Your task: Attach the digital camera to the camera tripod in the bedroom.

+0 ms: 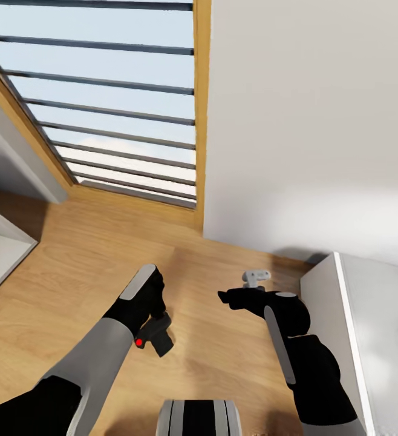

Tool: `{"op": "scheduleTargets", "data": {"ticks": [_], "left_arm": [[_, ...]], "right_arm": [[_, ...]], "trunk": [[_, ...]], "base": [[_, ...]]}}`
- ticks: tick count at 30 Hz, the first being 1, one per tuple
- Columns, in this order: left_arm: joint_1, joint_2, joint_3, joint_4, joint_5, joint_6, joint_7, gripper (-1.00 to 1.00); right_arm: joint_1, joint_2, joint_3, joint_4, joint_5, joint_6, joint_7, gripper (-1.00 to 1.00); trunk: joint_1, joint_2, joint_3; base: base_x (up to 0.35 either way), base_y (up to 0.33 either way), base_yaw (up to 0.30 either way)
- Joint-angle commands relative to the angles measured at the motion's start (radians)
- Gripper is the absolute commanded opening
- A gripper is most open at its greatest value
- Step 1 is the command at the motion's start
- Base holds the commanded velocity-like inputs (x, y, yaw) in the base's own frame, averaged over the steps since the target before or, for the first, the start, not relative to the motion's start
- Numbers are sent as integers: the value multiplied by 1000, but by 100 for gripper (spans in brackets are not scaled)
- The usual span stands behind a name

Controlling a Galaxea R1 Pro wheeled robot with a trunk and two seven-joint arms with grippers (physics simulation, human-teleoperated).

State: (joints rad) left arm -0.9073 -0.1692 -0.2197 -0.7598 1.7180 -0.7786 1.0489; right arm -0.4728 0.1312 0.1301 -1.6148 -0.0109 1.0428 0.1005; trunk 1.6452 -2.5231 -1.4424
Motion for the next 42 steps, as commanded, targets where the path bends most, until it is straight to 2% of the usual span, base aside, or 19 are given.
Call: {"op": "scheduleTargets", "data": {"ticks": [1, 7, 17, 18, 21, 26, 27, 33, 37, 42], "left_arm": [[-3, 2, -6, -1, 0, -1, 8, 100], [-33, 6, -16, -1, 3, -1, 18, 100], [-49, 9, -10, 0, 4, -3, 33, 100], [-58, 11, 13, 4, 4, -7, 55, 100], [-61, 11, 28, 8, 3, -10, 64, 100], [-64, 12, 82, 22, -25, -44, 106, 100], [-64, 12, 82, 22, -25, -44, 106, 100], [-74, 11, 153, 64, -60, -77, 128, 100], [-98, 9, 172, 96, -71, -85, 133, 100], [-125, 4, 183, 125, -76, -90, 137, 100]], "right_arm": [[0, 0, 0, -1, 0, 4, 2, 100], [4, 1, 6, -1, 0, 4, 2, 100], [6, 0, 18, -1, 0, 4, 2, 100], [7, 1, 22, -1, 0, 4, 2, 100], [8, 1, 22, -1, 0, 4, 2, 100], [10, 1, 26, -1, 0, 4, 2, 100], [10, 1, 26, -1, 0, 4, 2, 100], [11, 1, 27, -1, 0, 4, 2, 100], [11, 1, 27, -1, 0, 4, 2, 100], [11, 1, 27, -1, 0, 4, 1, 100]], "trunk": [[0, 0, -1], [0, 0, -1], [0, 0, -1], [0, 0, -1], [0, 0, -1], [0, 0, -1], [0, 0, -1], [0, 0, -1], [0, 0, -1], [2, -1, -20]], "base": [[0, 0, -244], [0, 0, -175], [0, 0, -50], [0, 0, -7], [0, 0, -5], [0, 0, -2], [0, 0, -1], [0, 0, 0], [0, 0, 0], [0, 0, 0]]}}
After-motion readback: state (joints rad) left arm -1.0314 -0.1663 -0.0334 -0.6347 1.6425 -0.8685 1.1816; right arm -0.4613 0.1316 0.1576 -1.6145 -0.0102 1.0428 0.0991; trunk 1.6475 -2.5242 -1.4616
